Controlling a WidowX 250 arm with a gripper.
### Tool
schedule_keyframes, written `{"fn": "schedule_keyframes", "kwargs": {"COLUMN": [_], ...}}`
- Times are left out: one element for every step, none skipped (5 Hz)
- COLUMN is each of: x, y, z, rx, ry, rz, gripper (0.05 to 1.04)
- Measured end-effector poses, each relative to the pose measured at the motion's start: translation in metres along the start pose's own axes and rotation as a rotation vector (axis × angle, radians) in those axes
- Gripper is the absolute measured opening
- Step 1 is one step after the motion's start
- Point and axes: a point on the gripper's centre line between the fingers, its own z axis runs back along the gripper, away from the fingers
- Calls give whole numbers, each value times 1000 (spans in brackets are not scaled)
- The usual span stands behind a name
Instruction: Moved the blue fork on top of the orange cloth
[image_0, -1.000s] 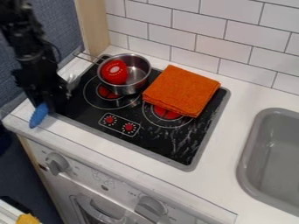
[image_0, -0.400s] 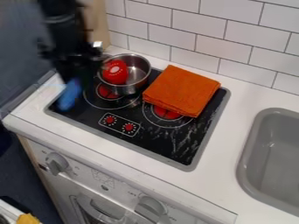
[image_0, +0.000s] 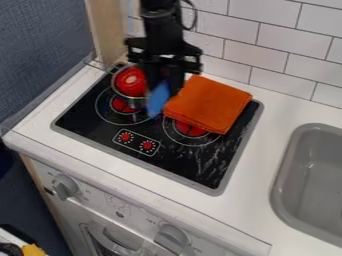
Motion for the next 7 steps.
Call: {"fn": "schedule_keyframes", "kwargs": {"x": [17, 30, 42, 48, 46, 43, 40], "y": [-10, -20, -28, -37, -36, -39, -35], "z": [-17, -35, -44, -51, -51, -45, -16], "rx": [-7, -10, -15, -20, -7, -22, 1], "ry": [22, 48, 52, 61, 73, 79, 21], "rz": [-32, -56, -74, -83, -57, -80, -100], "gripper": [391, 391, 391, 460, 771, 994, 1005]}}
